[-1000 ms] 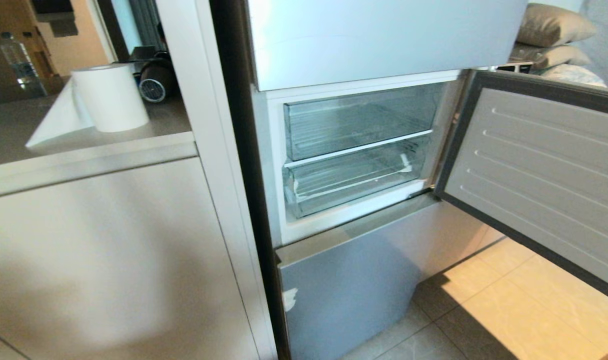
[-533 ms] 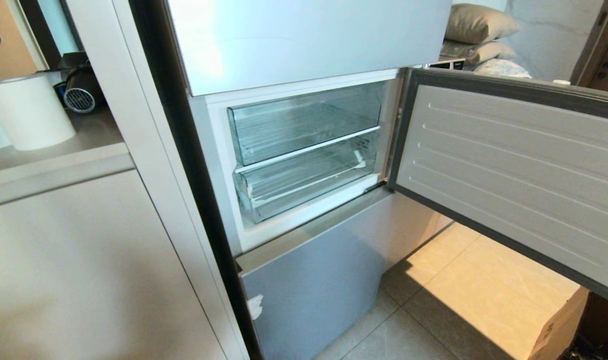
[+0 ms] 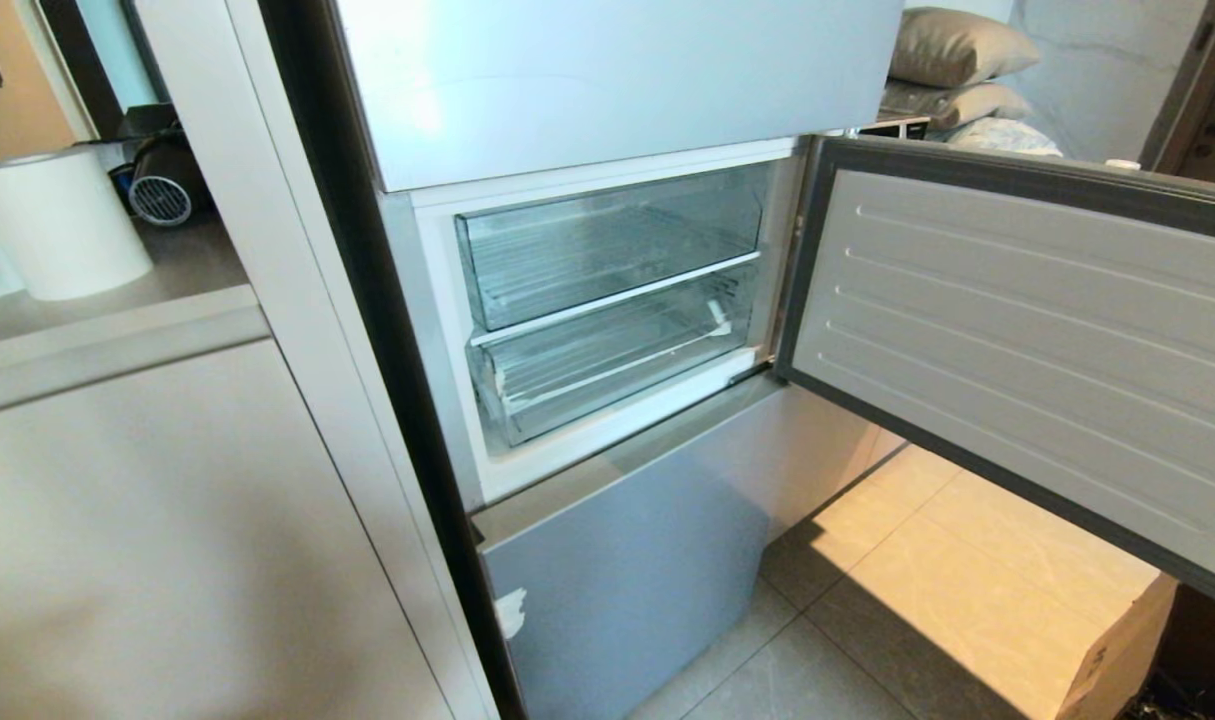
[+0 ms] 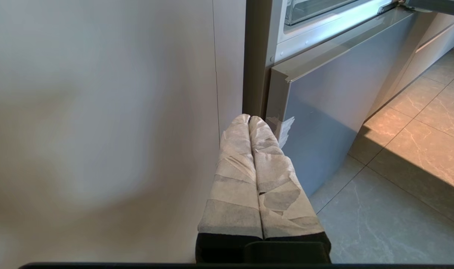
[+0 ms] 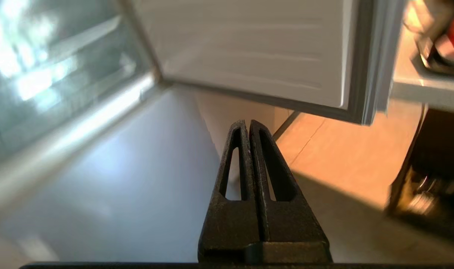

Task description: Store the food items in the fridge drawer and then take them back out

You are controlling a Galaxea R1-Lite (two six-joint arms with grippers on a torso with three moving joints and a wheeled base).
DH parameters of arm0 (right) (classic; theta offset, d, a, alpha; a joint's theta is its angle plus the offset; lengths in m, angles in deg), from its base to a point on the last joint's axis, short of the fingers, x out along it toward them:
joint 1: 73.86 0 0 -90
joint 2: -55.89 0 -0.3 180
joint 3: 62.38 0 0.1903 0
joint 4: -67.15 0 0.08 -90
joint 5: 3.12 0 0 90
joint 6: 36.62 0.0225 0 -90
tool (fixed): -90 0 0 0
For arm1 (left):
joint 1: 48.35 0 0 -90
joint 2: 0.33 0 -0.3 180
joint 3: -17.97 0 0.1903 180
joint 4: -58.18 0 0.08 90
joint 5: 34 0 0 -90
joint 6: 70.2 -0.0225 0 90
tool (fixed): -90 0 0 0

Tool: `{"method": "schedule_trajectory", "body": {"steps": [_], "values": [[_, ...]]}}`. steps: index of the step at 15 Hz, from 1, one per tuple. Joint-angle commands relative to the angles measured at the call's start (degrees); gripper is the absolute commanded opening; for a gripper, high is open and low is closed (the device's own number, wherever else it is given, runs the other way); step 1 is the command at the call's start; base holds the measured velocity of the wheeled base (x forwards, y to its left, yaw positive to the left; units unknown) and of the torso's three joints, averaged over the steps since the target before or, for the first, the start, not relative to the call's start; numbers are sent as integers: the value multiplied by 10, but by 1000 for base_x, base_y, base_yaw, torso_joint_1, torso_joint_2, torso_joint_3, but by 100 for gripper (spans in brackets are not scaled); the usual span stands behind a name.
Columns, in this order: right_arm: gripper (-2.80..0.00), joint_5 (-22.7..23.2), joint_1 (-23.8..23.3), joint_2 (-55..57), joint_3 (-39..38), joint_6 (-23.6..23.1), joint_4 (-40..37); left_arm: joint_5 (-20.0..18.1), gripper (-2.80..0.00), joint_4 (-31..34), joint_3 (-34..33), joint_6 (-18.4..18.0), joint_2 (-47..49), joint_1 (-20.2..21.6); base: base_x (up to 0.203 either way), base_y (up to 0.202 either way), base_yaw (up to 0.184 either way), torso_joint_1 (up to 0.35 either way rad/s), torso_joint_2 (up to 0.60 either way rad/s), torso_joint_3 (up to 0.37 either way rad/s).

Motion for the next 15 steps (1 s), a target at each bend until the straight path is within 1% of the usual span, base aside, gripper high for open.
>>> {"method": "schedule_trajectory", "body": {"steps": [1,2,4,5,7,8,9,11,13,15], "values": [[-280,2,-59,122,39,78,18,0,-280,0,0,0,0,0,0,0,0,0,0,0],[-280,14,-124,173,49,113,50,0,-280,0,0,0,0,0,0,0,0,0,0,0],[-280,59,-271,269,56,171,141,0,-280,0,0,0,0,0,0,0,0,0,0,0],[-280,90,-340,300,57,194,177,0,-280,0,0,0,0,0,0,0,0,0,0,0],[-280,173,-484,374,67,243,238,0,-280,0,0,0,0,0,0,0,0,0,0,0],[-280,211,-540,422,80,267,259,-1,-280,0,0,0,0,0,0,0,0,0,0,0],[-280,240,-579,465,97,290,280,0,-280,0,0,0,0,0,0,0,0,0,0,0],[-280,273,-623,536,134,328,324,-1,-280,0,0,0,0,0,0,0,0,0,0,0],[-280,281,-647,615,174,356,360,0,-280,0,0,0,0,0,0,0,0,0,0,0],[-280,294,-677,700,230,378,380,-1,-280,0,0,0,0,0,0,0,0,0,0,0]]}}
